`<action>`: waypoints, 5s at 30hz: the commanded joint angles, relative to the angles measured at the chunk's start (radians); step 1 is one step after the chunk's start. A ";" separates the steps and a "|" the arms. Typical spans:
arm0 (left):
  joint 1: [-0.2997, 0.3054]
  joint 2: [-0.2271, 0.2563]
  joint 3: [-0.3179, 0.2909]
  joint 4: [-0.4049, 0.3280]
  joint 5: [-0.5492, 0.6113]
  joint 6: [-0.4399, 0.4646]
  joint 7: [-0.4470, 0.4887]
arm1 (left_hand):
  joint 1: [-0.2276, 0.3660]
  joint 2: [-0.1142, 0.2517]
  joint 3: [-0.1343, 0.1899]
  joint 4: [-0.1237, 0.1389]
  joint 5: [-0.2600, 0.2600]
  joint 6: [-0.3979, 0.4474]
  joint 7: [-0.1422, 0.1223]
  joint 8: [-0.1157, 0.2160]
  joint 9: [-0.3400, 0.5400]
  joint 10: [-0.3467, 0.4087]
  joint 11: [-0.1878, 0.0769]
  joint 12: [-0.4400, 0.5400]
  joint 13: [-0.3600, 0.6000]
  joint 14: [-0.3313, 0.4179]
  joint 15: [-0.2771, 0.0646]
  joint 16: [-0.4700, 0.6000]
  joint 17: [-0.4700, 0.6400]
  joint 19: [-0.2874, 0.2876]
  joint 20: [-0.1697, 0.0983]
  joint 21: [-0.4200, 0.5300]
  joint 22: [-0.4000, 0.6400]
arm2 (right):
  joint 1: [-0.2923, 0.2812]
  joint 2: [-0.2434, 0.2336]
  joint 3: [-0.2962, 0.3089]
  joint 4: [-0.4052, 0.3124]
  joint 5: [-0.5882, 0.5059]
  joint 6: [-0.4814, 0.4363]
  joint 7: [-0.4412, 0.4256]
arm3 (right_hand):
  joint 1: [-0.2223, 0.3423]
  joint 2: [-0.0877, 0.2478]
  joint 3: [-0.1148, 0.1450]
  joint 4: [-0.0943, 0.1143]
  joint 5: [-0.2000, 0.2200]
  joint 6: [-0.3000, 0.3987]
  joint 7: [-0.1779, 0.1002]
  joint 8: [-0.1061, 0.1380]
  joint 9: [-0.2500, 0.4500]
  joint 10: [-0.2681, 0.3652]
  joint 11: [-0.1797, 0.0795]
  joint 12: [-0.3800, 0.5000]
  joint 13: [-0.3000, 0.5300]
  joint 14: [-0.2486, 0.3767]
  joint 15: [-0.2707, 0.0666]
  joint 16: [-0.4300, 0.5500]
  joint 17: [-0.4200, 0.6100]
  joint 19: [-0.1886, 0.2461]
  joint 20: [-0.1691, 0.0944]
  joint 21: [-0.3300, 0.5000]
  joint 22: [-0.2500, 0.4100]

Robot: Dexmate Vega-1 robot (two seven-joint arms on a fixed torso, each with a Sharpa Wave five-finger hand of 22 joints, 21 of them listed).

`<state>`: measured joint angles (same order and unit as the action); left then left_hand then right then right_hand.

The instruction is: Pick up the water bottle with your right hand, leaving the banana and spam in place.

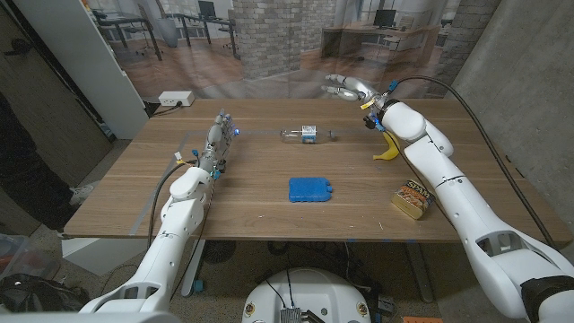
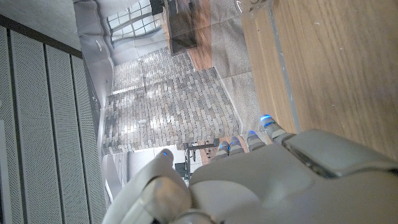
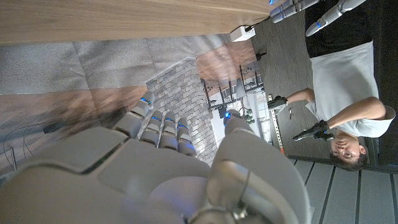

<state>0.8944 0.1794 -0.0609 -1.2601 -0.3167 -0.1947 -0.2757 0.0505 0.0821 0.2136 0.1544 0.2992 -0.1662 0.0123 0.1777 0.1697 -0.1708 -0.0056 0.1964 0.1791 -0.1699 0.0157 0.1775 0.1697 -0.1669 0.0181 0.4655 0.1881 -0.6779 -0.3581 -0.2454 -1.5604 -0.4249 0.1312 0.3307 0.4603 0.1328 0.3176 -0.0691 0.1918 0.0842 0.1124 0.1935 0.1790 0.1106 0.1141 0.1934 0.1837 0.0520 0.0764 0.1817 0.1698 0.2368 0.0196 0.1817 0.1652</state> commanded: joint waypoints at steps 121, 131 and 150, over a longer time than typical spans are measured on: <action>-0.025 -0.028 -0.040 0.092 0.003 -0.018 -0.008 | 0.009 0.038 -0.002 -0.008 -0.001 -0.110 0.001 0.003 0.003 -0.089 -0.001 0.003 0.003 -0.128 0.003 0.004 0.004 -0.078 0.004 -0.022 0.004 | 0.499 0.112 -0.446 0.380 -0.693 0.043 0.389 | 0.226 -0.102 0.029 -0.104 0.038 0.022 -0.017 0.033 0.023 0.060 -0.046 0.033 0.022 0.096 -0.062 0.021 0.006 0.103 -0.004 0.021 0.003; -0.029 -0.031 -0.044 0.101 0.006 -0.021 -0.007 | 0.010 0.036 -0.003 -0.009 -0.002 -0.112 0.002 0.003 0.003 -0.090 0.002 0.002 0.003 -0.128 0.003 0.004 0.004 -0.078 0.005 -0.024 0.004 | 0.530 0.137 -0.483 0.444 -0.723 0.043 0.381 | 0.234 -0.148 0.004 -0.099 0.051 0.019 -0.038 0.029 0.027 0.056 -0.066 0.031 0.027 0.101 -0.084 0.016 0.008 0.101 -0.028 0.015 0.004; -0.034 -0.034 -0.048 0.109 0.010 -0.018 -0.010 | 0.013 0.031 -0.005 -0.013 -0.003 -0.113 0.001 0.004 0.003 -0.091 0.001 0.002 0.003 -0.130 0.003 0.004 0.004 -0.077 0.005 -0.028 0.004 | 0.548 0.158 -0.517 0.511 -0.731 0.050 0.381 | 0.246 -0.179 -0.034 -0.081 0.073 0.021 -0.047 0.027 0.031 0.058 -0.073 0.027 0.033 0.103 -0.090 0.014 0.011 0.103 -0.035 0.013 0.006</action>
<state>0.8628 0.1482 -0.1066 -1.1561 -0.3084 -0.2144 -0.2834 0.0585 0.0900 0.2050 0.1459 0.2991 -0.1662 0.0122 0.1776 0.1696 -0.1707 -0.0055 0.1964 0.1791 -0.1699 0.0157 0.1775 0.1696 -0.1669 0.0181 0.4393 0.1881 -0.1401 -0.2111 -0.7437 -1.0825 -1.1481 0.1801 0.7136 0.7031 -0.0367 0.2893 -0.1518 0.2591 0.1054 0.0730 0.2221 0.2072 0.1642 0.0498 0.2244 0.2120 0.1500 -0.0041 0.1933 0.1794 0.3403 -0.0128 0.1972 0.1662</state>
